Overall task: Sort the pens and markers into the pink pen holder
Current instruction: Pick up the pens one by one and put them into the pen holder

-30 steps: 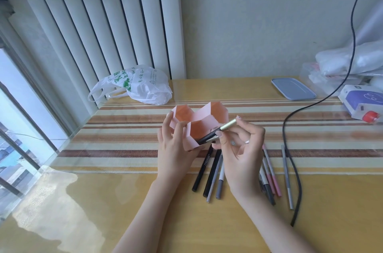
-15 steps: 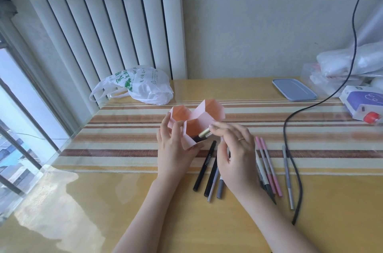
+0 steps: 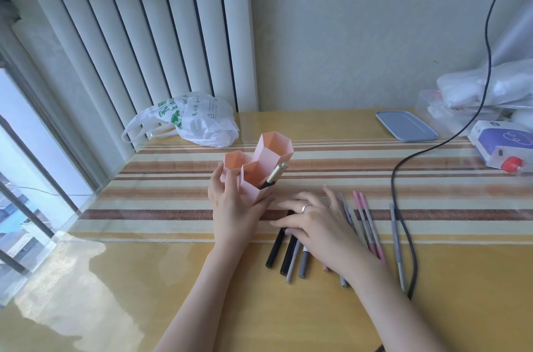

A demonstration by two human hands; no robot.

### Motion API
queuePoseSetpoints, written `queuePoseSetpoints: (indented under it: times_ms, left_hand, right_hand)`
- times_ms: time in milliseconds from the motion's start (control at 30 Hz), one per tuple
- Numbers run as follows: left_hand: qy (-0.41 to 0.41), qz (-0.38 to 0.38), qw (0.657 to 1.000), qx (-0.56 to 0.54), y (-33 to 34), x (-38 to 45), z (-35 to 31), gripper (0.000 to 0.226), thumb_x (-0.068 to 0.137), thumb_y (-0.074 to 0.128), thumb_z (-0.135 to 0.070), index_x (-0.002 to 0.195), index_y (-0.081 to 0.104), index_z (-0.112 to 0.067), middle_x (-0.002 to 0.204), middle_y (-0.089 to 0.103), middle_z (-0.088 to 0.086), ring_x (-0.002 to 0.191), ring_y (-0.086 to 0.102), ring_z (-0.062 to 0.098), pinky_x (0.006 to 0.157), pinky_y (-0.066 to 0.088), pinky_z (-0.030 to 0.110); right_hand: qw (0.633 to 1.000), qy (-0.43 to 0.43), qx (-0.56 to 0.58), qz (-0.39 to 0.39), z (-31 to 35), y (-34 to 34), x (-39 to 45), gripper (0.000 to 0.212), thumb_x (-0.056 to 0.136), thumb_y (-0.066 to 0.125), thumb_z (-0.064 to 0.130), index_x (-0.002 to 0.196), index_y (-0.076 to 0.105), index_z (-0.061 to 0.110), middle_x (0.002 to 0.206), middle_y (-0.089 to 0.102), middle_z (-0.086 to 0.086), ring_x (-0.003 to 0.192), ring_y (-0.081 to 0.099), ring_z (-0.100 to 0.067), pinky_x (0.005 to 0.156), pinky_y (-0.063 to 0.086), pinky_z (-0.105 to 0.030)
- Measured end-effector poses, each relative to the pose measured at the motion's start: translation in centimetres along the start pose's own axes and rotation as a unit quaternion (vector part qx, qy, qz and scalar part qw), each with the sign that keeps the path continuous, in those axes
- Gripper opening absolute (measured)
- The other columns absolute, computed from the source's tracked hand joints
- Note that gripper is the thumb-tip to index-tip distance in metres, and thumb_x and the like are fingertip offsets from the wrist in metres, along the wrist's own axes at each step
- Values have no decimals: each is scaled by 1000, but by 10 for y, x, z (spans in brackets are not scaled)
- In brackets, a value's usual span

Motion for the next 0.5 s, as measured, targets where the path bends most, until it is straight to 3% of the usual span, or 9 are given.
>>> queuePoseSetpoints:
  times_ms: [100, 267, 333, 400, 433, 500]
  left_hand:
    - [12, -1, 1000, 4, 0, 0, -2, 66, 63, 83, -35, 118, 49, -21, 146, 27, 7, 136, 22, 25, 95, 26, 26]
    - [20, 1, 1000, 5, 0, -1, -3, 64, 63, 83, -36, 115, 48, -22, 145, 28, 8, 135, 23, 28, 94, 28, 29]
    - [12, 4, 1000, 5, 0, 0, -2, 65, 63, 83, -35, 115, 47, -22, 145, 28, 8, 135, 23, 28, 97, 31, 33]
    - [4, 7, 1000, 8, 0, 1, -2, 66, 64, 83, -34, 118, 48, -20, 146, 27, 9, 135, 22, 29, 100, 32, 38]
    - [7, 10, 1000, 7, 1, 1, -1, 67, 65, 82, -32, 120, 48, -19, 146, 26, 10, 135, 22, 29, 101, 32, 39]
    - [7, 16, 1000, 0, 1, 0, -2, 65, 66, 80, -30, 121, 47, -21, 146, 26, 7, 135, 22, 27, 101, 33, 40]
  right_hand:
    - [1000, 4, -4, 21, 4, 1, 3, 22, 95, 52, 32, 107, 68, 38, 137, 51, 20, 135, 28, -8, 114, -10, -46]
    - [1000, -1, 3, 24, -1, 7, 1, 3, 95, 51, 27, 93, 50, 29, 120, 62, 14, 137, 28, -7, 115, -6, -42]
    - [1000, 7, 21, 18, -1, 8, -1, 10, 96, 49, 27, 94, 42, 32, 117, 62, 9, 139, 26, -18, 117, 4, -41]
    - [997, 6, 77, -24, 4, 3, -2, 9, 97, 49, 24, 100, 44, 31, 113, 62, 4, 129, 39, -20, 111, 27, -35]
    - [991, 0, 118, -59, 7, -3, -1, 11, 96, 51, 21, 103, 46, 29, 107, 63, 4, 114, 51, -13, 101, 38, -28]
    - [968, 7, 221, -118, 11, -17, -1, 23, 95, 53, 12, 107, 46, 30, 99, 63, 12, 90, 58, 6, 81, 45, -14]
Point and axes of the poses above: each hand's wrist, its own x-axis towards the middle knuckle, its own y-axis out of the palm, z = x × y, the point moved 6 cm from there along x, towards the middle knuckle
